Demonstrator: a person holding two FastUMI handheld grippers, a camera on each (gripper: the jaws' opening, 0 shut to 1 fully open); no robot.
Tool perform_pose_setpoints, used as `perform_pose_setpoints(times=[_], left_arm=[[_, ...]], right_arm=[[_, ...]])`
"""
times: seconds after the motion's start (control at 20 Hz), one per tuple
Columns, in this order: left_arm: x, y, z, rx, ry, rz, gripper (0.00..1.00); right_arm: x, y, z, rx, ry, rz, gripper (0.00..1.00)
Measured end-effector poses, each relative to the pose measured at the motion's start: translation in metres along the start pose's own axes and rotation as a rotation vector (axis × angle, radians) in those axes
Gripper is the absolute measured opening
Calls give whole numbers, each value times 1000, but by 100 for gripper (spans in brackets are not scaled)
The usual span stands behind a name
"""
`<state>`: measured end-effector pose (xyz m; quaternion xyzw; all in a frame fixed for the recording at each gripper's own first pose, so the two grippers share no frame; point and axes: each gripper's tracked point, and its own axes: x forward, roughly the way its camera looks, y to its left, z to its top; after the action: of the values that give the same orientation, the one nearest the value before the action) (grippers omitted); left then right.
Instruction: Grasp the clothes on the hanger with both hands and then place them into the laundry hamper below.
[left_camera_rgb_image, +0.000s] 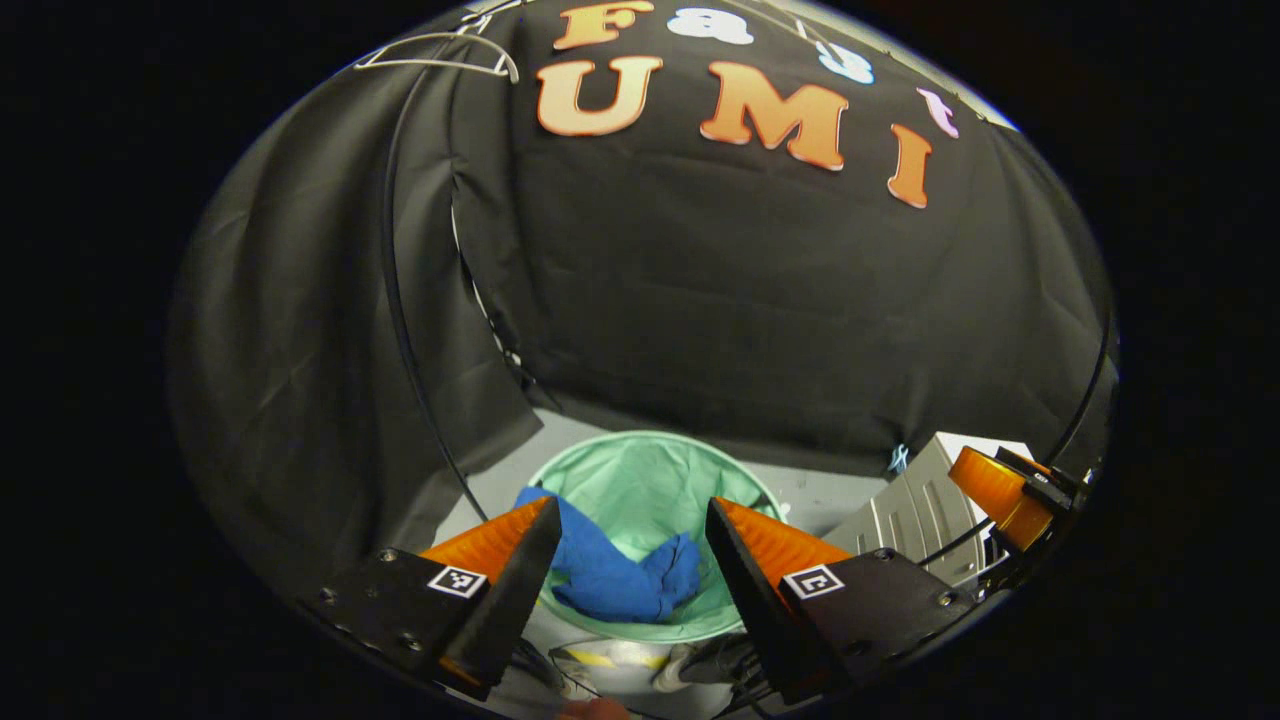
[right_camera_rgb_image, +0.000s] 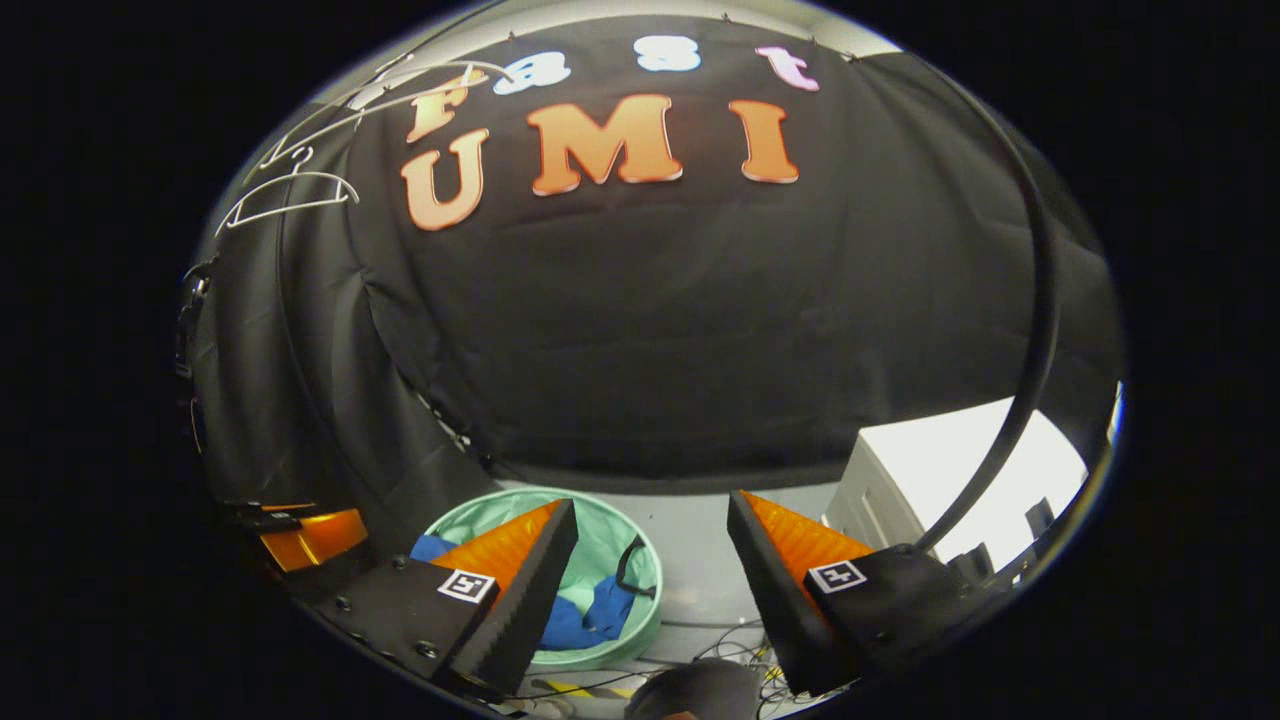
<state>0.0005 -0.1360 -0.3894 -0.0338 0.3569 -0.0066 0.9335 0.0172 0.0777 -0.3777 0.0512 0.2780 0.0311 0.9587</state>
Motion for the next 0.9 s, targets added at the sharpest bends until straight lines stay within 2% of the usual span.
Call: perform_pose_setpoints(times=[0.2, 0.4, 0.45, 0.55, 0.6, 0.7, 0.75, 0.9], left_arm=[[-32, 6, 48, 26, -127, -1, 93], [-76, 5, 106, 23, -318, -22, 93], [-87, 6, 119, 19, -364, -20, 93], [-113, 13, 137, 21, -459, -10, 89], [-123, 15, 144, 26, -494, -2, 92], [-132, 21, 152, 39, -542, 19, 89], [-135, 22, 154, 41, -557, 26, 89], [-143, 30, 156, 33, -597, 54, 89]], right_arm=[[-29, 0, 51, -30, -125, 1, 98], [-63, 6, 88, -30, -238, 19, 100], [-72, 7, 97, -31, -267, 21, 98], [-85, 8, 110, -48, -333, 8, 98], [-91, 6, 117, -58, -371, -5, 98], [-104, 5, 128, -60, -424, -5, 98], [-108, 7, 132, -49, -439, 4, 89], [-108, 3, 130, -47, -447, 4, 89]])
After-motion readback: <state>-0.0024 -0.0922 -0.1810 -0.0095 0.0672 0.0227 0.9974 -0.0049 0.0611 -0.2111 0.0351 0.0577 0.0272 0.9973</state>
